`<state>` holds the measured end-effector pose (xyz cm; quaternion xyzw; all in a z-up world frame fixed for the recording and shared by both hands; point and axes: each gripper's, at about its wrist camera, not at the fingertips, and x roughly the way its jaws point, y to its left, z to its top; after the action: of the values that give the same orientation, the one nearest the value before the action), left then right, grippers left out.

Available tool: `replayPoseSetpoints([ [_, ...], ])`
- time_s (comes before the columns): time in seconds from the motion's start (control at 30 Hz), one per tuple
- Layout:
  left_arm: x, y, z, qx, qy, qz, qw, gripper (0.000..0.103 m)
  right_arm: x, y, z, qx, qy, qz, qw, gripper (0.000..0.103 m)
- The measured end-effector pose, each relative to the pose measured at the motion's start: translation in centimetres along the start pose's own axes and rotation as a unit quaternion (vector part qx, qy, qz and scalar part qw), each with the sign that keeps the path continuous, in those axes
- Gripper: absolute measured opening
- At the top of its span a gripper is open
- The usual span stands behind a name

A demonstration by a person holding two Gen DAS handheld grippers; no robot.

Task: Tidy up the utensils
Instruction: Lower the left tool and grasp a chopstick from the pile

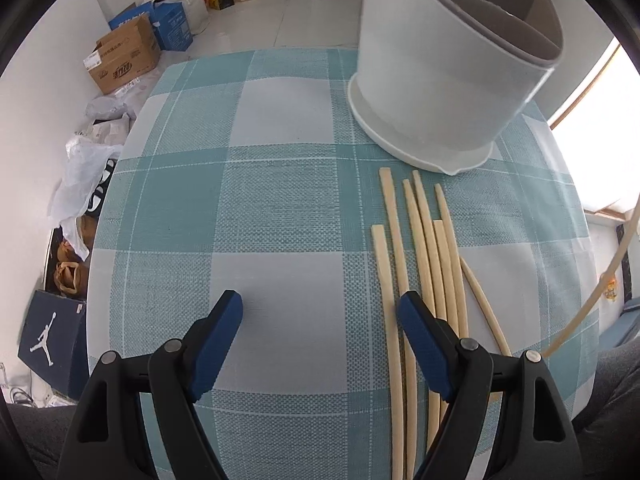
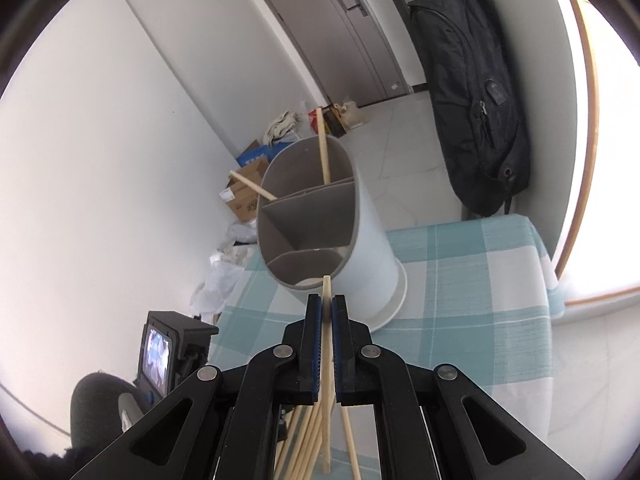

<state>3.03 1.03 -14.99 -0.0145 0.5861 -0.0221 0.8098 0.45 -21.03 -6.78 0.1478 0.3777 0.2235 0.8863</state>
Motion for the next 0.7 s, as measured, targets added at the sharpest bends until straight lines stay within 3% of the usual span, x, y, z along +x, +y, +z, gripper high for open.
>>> replayPoseSetpoints([
  [0.27,0.8,-0.3,0.6,0.011,-0.003,0.027,0.9996,0.078,-1.3,-1.5,0.8,0.02,-0.011,0.003,1.0,0.004],
  [0.43,1.5,-0.8,2.1,0.023,0.0,0.018,0.9996,0.074,-1.8,-1.8,1.2,0.024,-0.019,0.007,1.0,0.004],
  [0.53,1.3,-0.9,2.6,0.032,-0.004,0.007,0.9994,0.052,-2.0,-2.1,1.3,0.029,-0.02,0.009,0.999,0.004],
  [0.6,1.1,-1.3,2.7,0.041,-0.007,0.004,0.9991,0.028,-2.0,-2.3,1.4,0.031,-0.02,0.009,0.999,0.004],
  [0.7,0.6,-2.6,1.7,0.05,-0.009,-0.004,0.9987,0.008,-2.0,-2.5,1.5,0.033,-0.02,0.009,0.999,0.004],
])
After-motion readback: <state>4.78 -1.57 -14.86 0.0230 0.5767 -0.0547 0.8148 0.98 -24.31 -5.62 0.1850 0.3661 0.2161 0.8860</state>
